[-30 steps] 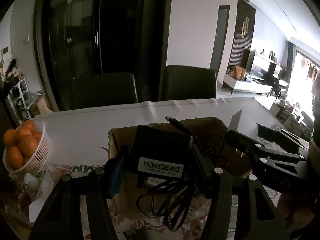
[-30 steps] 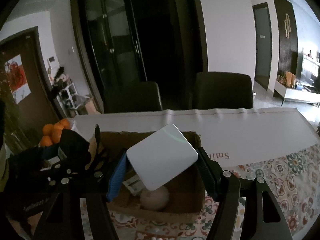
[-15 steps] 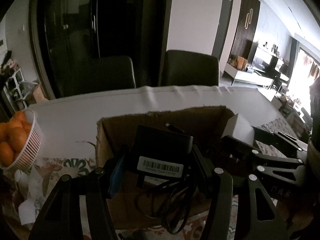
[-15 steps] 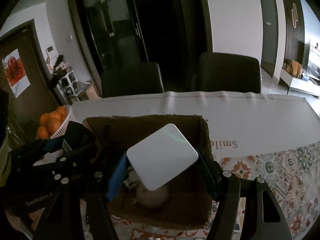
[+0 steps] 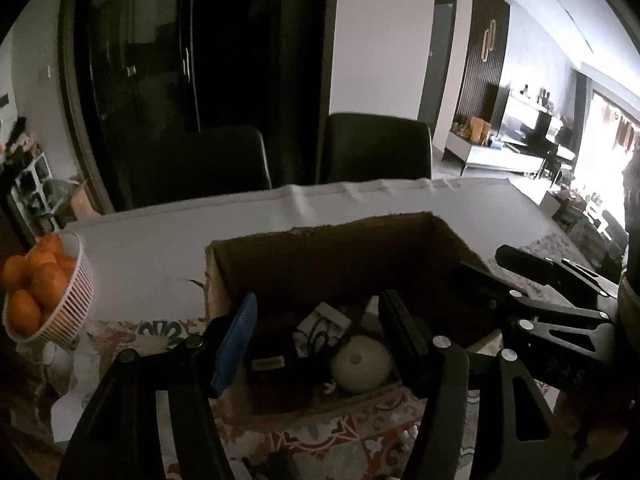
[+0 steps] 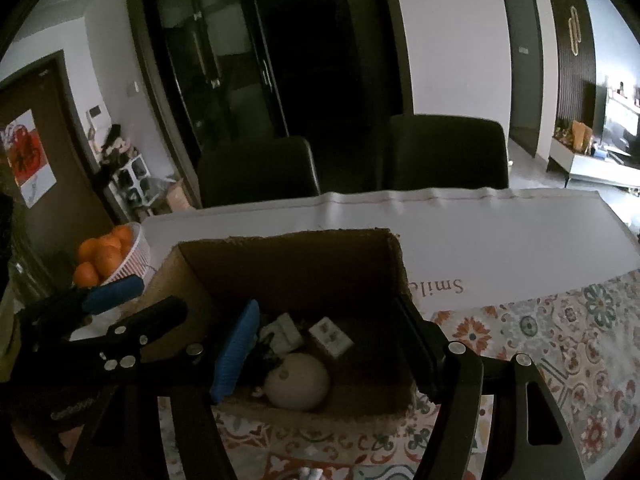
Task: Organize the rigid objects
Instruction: 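Lower the black adapter into the cardboard box with the left gripper while the right drops the white box in, then withdraw both open grippers from the box back over the table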
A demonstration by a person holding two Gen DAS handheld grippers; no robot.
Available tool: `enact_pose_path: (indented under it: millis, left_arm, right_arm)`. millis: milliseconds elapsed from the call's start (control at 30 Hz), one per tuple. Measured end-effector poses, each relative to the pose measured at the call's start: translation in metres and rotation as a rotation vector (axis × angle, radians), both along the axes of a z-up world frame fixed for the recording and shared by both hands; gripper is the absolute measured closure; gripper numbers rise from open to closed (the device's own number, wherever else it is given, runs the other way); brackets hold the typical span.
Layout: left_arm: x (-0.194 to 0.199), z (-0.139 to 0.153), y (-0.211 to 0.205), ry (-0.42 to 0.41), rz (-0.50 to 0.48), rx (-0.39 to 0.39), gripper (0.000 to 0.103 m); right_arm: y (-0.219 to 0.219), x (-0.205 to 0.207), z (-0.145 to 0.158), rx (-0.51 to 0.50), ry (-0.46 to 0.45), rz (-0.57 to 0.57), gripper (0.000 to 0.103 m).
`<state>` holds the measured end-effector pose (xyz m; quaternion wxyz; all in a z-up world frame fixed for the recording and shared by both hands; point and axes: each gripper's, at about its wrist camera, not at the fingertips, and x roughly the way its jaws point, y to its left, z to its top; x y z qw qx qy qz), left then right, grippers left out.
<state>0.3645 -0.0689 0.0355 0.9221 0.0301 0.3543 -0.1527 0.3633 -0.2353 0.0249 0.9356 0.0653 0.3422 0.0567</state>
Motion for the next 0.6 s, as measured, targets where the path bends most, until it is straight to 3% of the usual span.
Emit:
enact_pose_path:
  millis: [333,600]
  left_arm:
    - [-0.043,0.017,0.017,-0.063,0.036,-0.002,0.040]
    - [-0.090,0.021,0.039,-0.115,0.084,0.009,0.038]
  right_arm:
    - [0.014,-0.047,0.028,-0.046,-0.121,-0.047,0.034]
    - [0.030,-0.078,0.029,-0.030,-0.145,-0.014,0.034]
